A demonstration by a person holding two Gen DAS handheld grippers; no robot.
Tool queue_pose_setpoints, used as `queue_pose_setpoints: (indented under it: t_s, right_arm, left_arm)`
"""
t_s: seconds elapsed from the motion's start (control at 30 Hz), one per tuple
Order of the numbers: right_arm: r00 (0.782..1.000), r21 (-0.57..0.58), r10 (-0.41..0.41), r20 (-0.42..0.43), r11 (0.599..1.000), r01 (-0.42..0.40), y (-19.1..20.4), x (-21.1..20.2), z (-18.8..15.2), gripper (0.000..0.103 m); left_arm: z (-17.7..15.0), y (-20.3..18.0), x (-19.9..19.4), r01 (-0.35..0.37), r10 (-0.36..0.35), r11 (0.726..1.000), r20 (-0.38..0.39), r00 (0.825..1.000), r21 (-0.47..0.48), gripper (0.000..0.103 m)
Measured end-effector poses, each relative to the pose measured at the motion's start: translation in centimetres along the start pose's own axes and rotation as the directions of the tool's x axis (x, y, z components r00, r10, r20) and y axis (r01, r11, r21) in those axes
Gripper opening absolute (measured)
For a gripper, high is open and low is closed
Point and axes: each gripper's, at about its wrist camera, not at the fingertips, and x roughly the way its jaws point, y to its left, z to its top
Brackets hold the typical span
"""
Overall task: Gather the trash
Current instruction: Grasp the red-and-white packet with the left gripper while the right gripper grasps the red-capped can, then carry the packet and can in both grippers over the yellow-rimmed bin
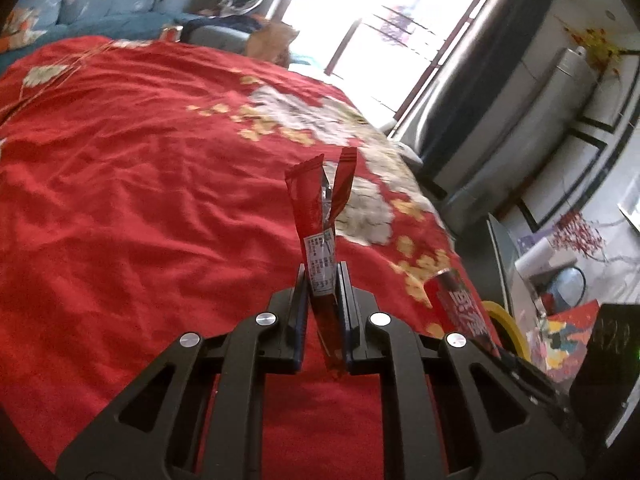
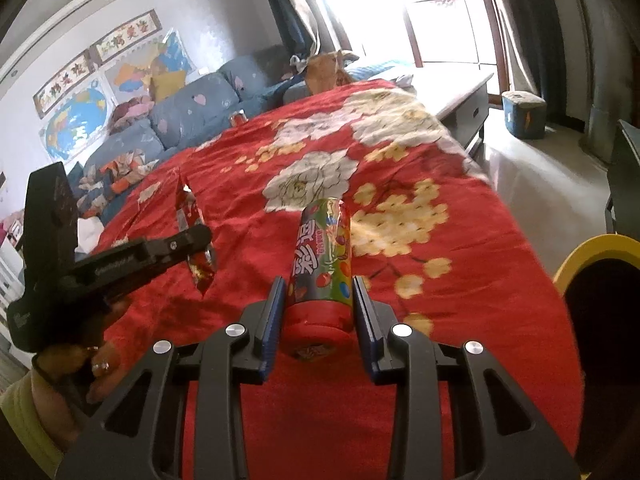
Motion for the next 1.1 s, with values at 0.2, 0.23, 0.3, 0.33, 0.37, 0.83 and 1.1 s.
queue_pose_setpoints:
  t_s: [0.2, 0.23, 0.3, 0.33, 0.37, 0.83, 1.1]
  right_arm:
    - [0.999, 0.001, -0.03, 0.039, 1.0, 0.03, -1.2, -1.9, 0.5, 0.031]
    - [0.998, 0.004, -0.034, 0.044, 0.999, 0.034, -1.4, -2.1, 0.5, 0.031]
    - [0.998, 0.01, -0.043, 0.051, 0.999, 0.043, -1.9, -2.6, 0.4, 0.031]
    - [0.997, 0.014, -0.051, 0.055, 0.999, 0.05, -2.2, -2.9, 0.4, 0.031]
    - [0.997, 0.019, -0.058, 0.059, 0.998, 0.056, -2.6, -3.2, 0.4, 0.031]
    - [0.984, 0.089, -0.141, 0.106, 0.987, 0.132, -7.0, -6.7, -0.1, 0.031]
    - [0.976, 0.124, -0.183, 0.12, 0.978, 0.169, -9.3, -8.3, -0.5, 0.03]
  left_arm:
    - [-0.6, -2.4, -0.4, 0.033, -0.033, 0.998, -0.001, 0.999, 0.055, 0.008]
    - [-0.7, -2.8, -0.4, 0.038, -0.038, 0.997, -0.002, 0.999, 0.063, 0.008]
    - [-0.9, -3.6, -0.5, 0.051, -0.051, 0.995, -0.006, 0.999, 0.083, 0.008]
    - [-1.1, -4.1, -0.6, 0.06, -0.059, 0.994, -0.009, 0.998, 0.096, 0.008]
    - [-1.2, -4.5, -0.6, 0.066, -0.066, 0.992, -0.011, 0.998, 0.107, 0.008]
    - [-2.6, -9.8, -1.5, 0.143, -0.139, 0.965, -0.032, 0.99, 0.22, 0.008]
    - [-3.6, -12.3, -1.5, 0.173, -0.166, 0.947, -0.05, 0.985, 0.271, 0.008]
